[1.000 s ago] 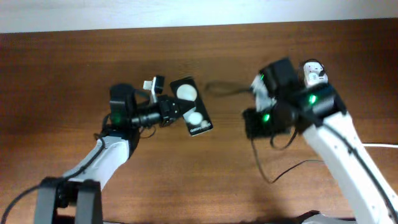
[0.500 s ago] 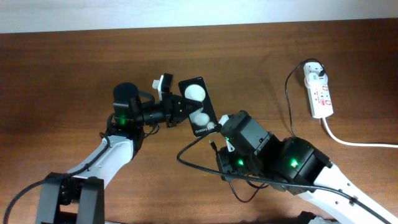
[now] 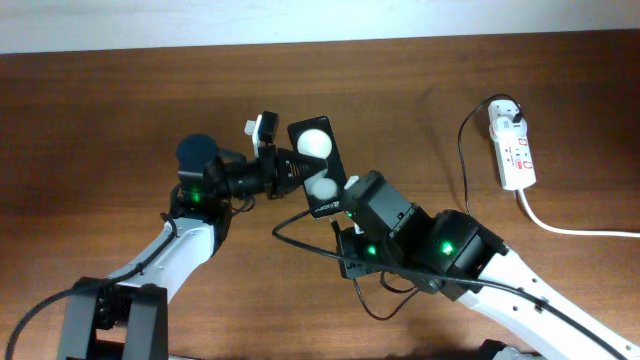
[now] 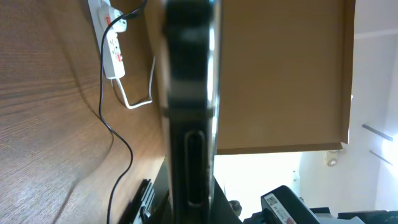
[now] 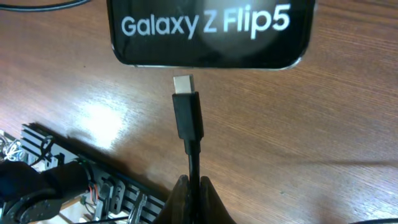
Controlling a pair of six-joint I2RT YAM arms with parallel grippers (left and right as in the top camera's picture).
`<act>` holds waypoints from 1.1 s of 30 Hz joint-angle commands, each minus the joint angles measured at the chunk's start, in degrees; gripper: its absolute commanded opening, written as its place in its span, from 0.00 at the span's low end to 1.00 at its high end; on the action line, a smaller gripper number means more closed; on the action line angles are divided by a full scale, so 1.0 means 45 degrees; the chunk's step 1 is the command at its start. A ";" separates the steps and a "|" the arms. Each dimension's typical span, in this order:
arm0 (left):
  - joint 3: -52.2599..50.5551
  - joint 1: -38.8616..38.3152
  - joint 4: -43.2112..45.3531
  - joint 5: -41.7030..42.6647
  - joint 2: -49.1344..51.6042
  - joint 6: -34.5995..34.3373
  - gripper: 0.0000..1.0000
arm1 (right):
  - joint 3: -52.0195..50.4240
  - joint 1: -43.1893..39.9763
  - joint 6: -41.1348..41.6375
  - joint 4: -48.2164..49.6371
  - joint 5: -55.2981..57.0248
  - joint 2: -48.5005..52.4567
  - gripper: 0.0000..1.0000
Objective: Plug charger to phone and switch on socket
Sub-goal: 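Insert the cable plug into the phone's bottom port with the right gripper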
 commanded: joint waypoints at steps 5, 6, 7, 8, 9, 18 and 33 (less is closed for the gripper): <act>0.0194 -0.0024 0.0131 0.0437 -0.0029 0.0257 0.00 | -0.0092 0.0044 0.0170 0.0219 0.0063 -0.0005 0.04; 0.0194 -0.0024 0.0126 0.0437 -0.0029 0.0257 0.00 | -0.0092 0.0044 0.0170 0.0151 0.0063 -0.0005 0.04; 0.0194 -0.0024 0.0131 0.0437 -0.0029 0.0257 0.00 | -0.0092 0.0044 0.0170 0.0102 0.0063 -0.0005 0.04; 0.0194 -0.0024 0.0131 0.0437 -0.0029 0.0257 0.00 | -0.0092 0.0044 0.0282 0.0034 0.0063 -0.0005 0.04; 0.0194 -0.0024 0.0131 0.0437 -0.0029 0.0257 0.00 | -0.0092 0.0044 0.0442 0.0005 0.0063 -0.0005 0.04; 0.0194 -0.0024 0.0126 0.0442 -0.0029 0.0253 0.00 | -0.0092 0.0044 0.0923 0.0019 0.0403 -0.0005 0.04; 0.0194 -0.0024 0.0131 0.1676 -0.0029 0.0257 0.00 | -0.0092 0.0044 0.1151 0.1078 0.1676 -0.0005 0.04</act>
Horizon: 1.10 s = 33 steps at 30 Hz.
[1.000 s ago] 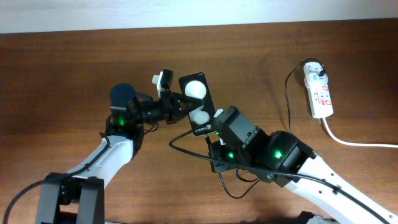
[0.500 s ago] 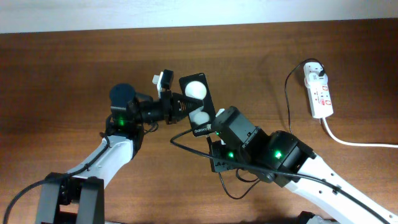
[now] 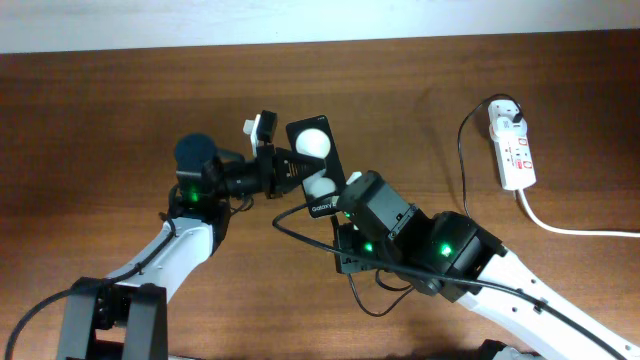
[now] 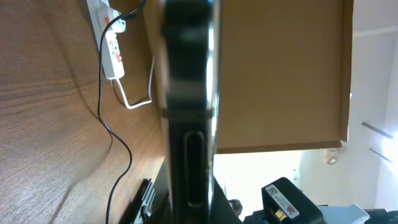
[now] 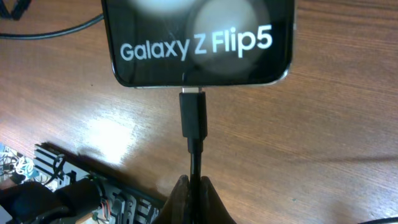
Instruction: Plug charger to phone and switch on socket
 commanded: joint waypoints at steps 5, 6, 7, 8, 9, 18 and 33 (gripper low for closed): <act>0.0189 -0.0097 0.0092 0.2200 -0.0029 0.0214 0.00 | -0.0058 -0.0029 0.0058 0.1117 0.1753 -0.0005 0.04; 0.0189 -0.0097 0.0097 0.2317 -0.0029 0.0214 0.00 | -0.0058 -0.0029 0.0058 0.1161 0.1894 -0.0005 0.04; 0.0189 -0.0097 0.0097 0.2433 -0.0029 0.0214 0.00 | -0.0058 -0.0029 0.0053 0.1234 0.1933 -0.0005 0.04; 0.0189 -0.0097 0.0102 0.2487 -0.0029 0.0214 0.00 | -0.0058 -0.0029 0.0053 0.1316 0.1962 -0.0005 0.04; 0.0189 -0.0097 0.0131 0.2623 -0.0029 0.0214 0.00 | -0.0058 -0.0044 0.0049 0.1486 0.1972 -0.0010 0.04; 0.0189 -0.0097 0.0117 0.2050 -0.0029 0.1676 0.00 | -0.0044 -0.0039 0.0058 0.0573 0.1870 -0.0010 0.24; 0.0194 -0.0515 -0.0010 0.0243 -0.0029 0.3036 0.00 | 0.0000 -0.0039 -0.1248 -0.0641 0.1749 -0.5999 0.74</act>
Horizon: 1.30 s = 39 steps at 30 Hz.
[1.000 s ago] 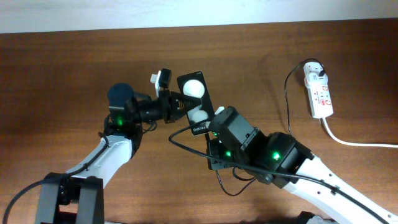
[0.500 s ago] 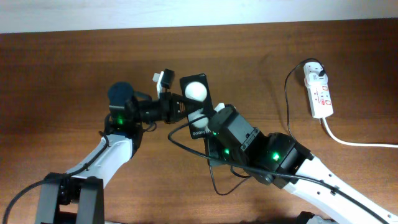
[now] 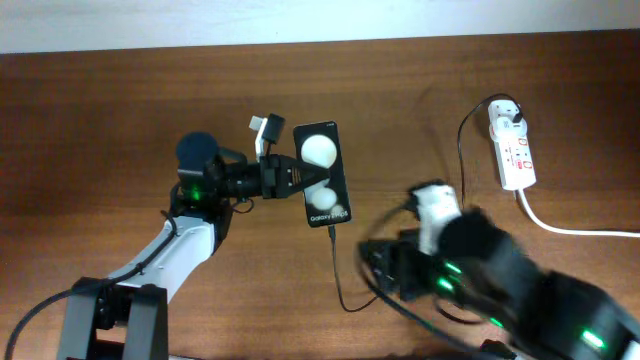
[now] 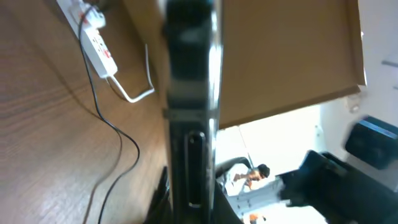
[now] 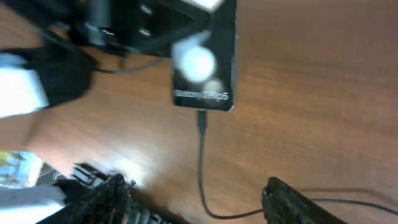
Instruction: Plug charger to phone and switch on socket
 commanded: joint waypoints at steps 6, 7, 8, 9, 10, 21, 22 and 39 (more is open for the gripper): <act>0.1137 -0.1603 -0.0034 -0.2302 -0.0029 0.0578 0.00 | 0.0165 -0.0058 -0.0544 -0.1326 0.0937 -0.3687 0.95; 0.1593 -0.1603 -0.0991 -0.2458 -0.0029 0.1268 0.00 | 0.0165 -0.0058 -0.0539 -0.1496 0.0933 -0.3691 0.95; 0.1972 -0.1603 -0.2166 -0.2788 -0.0029 0.1875 0.00 | 0.0160 -0.0058 -0.0544 -0.1637 0.0933 -0.3687 0.96; 0.2477 -0.1603 -0.3905 -0.3385 -0.0029 0.2793 0.00 | 0.0160 -0.0058 -0.0539 -0.1826 0.0952 -0.3682 0.96; 0.3147 -0.1603 -0.6042 -0.4153 -0.0029 0.4046 0.00 | 0.0160 -0.0058 -0.0544 -0.2079 0.0991 -0.3682 0.98; 0.8476 -0.1744 -1.3474 -0.5027 0.4833 0.8689 0.00 | 0.0151 -0.0058 -0.0539 -0.3390 0.2307 -0.3682 0.99; 0.8539 -0.1744 -1.3478 -0.4809 0.5421 0.8684 0.00 | 0.0151 -0.0058 -0.0544 -0.3395 0.2307 -0.3682 0.99; 0.8524 -0.1802 -1.3624 -0.6324 0.7805 0.8684 0.20 | 0.0151 -0.0058 -0.0539 -0.3395 0.2307 -0.3682 0.99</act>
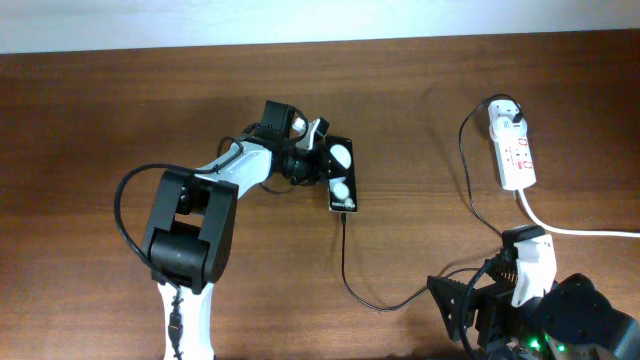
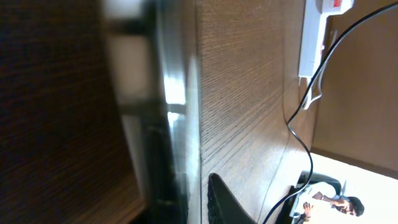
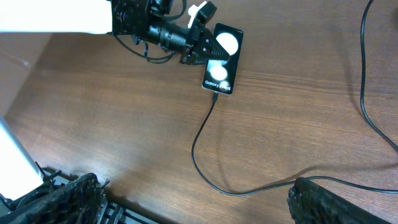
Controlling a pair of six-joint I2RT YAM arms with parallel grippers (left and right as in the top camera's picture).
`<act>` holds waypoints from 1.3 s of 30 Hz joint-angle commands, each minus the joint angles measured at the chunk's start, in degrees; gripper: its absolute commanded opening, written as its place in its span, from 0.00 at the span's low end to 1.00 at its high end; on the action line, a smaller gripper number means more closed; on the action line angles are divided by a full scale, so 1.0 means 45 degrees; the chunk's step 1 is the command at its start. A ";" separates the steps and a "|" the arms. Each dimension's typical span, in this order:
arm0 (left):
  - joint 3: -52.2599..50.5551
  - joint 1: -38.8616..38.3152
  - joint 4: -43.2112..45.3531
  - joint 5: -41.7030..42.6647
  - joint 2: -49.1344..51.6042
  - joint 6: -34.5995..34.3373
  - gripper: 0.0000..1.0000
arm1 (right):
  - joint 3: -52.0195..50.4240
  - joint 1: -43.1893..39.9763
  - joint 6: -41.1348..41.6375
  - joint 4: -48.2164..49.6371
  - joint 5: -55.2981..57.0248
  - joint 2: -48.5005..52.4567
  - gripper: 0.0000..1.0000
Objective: Plug charger to phone and switch on socket
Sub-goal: 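Lower the charging phone onto the table with the left gripper and release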
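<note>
The black Galaxy Z Flip5 phone lies low over the wooden table, screen up. My left gripper is shut on its upper end. In the left wrist view the phone's edge fills the left, with one finger beside it. The black charger cable is plugged into the phone's lower end and loops right toward the white socket strip. My right gripper is open at the bottom right, its fingers wide apart and holding nothing.
A white lead runs from the socket strip off the right edge. The black cable also rises along the right of the right wrist view. The table's far edge meets a pale wall.
The left gripper has carried the phone slightly up and right and lower toward the table, its arm now stretched out. The open right gripper has drawn back to the bottom right corner.
The left gripper held the phone up while the right gripper, shut on the cable, had the plug just short of the port. Then the plug stood at the port. Then it sat in the phone, with the right gripper open and away. Now the right arm is farther back.
</note>
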 commanded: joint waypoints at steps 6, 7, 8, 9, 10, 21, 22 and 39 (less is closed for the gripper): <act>0.0345 -0.0049 0.0015 -0.0131 0.0068 0.0209 0.41 | 0.0126 -0.0044 -0.0126 0.0034 0.0209 -0.0024 0.99; 0.0345 -0.0049 0.0015 -0.0131 0.0068 0.0209 0.45 | 0.0126 -0.0044 -0.0126 0.0034 0.0209 -0.0024 0.99; 0.0345 -0.0049 0.0015 -0.0131 0.0068 0.0209 0.49 | 0.0126 -0.0044 -0.0131 0.0034 0.0209 -0.0024 0.99; 0.0345 -0.0053 -0.0039 -0.0311 0.0068 0.0209 0.55 | 0.0126 -0.0044 -0.0131 0.0034 0.0209 -0.0024 0.99; 0.0345 -0.0063 -0.0325 -0.0777 0.0068 0.0209 0.61 | 0.0126 -0.0044 -0.0126 0.0034 0.0209 -0.0024 0.99; 0.0272 -0.0073 -0.1360 -0.2759 0.0068 0.0209 0.96 | 0.0126 -0.0044 -0.0131 0.0034 0.0209 -0.0024 0.99; 0.0272 -0.0073 -0.1409 -0.2793 0.0068 0.0209 0.99 | 0.0126 -0.0044 -0.0126 0.0034 0.0209 -0.0024 0.99; 0.0272 -0.0073 -0.2278 -0.4342 0.0068 0.0209 0.99 | 0.0126 -0.0044 -0.0126 0.0034 0.0209 -0.0024 0.99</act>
